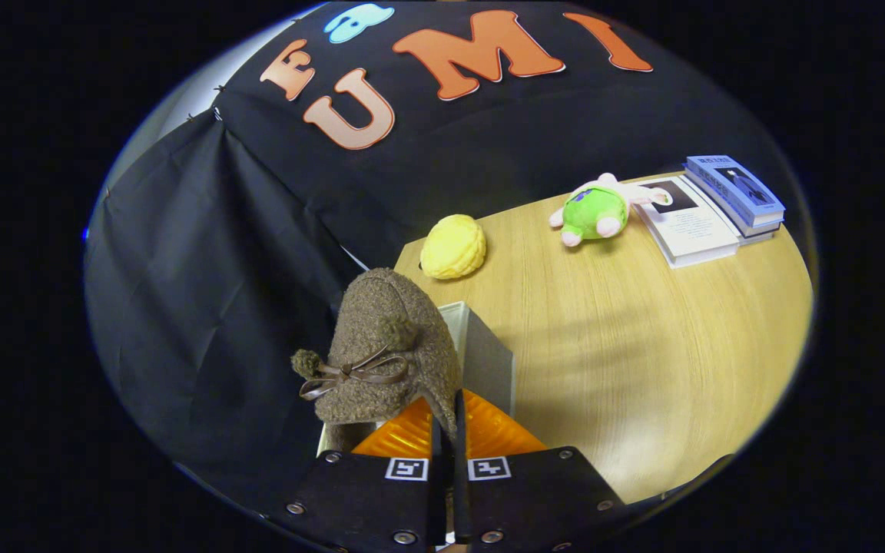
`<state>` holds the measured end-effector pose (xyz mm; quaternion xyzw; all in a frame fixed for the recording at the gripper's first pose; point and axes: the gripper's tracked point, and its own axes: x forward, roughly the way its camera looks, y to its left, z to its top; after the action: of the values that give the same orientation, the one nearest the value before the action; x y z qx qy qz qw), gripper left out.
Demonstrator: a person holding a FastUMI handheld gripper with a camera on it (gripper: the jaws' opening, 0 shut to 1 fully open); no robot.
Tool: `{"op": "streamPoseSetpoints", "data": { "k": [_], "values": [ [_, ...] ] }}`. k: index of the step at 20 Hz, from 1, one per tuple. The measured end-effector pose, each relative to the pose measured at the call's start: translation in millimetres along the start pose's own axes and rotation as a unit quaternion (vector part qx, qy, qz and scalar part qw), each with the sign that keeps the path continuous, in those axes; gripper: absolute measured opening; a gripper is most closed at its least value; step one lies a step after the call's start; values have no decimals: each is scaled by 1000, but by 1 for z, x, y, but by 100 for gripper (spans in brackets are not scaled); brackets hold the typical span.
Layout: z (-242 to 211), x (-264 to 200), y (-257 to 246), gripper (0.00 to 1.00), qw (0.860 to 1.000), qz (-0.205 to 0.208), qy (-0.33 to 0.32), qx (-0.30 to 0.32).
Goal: Open the storage box then place both shoes into the box .Put the left shoe in first, then the right shoe, with the right side of both shoes facing outward in a uniform manner.
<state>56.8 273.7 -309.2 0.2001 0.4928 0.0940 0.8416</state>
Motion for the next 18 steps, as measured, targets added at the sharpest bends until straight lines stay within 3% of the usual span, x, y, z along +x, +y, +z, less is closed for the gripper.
{"op": "streamPoseSetpoints", "data": {
  "k": [8, 16, 18],
  "values": [
    [-34, 49, 36, 4, 999, -9, 45, -26],
    [-44, 76, 13, 6, 994, -86, 53, -43],
    [-44, 77, 12, 14, 993, -97, 48, -43]
  ]
}}
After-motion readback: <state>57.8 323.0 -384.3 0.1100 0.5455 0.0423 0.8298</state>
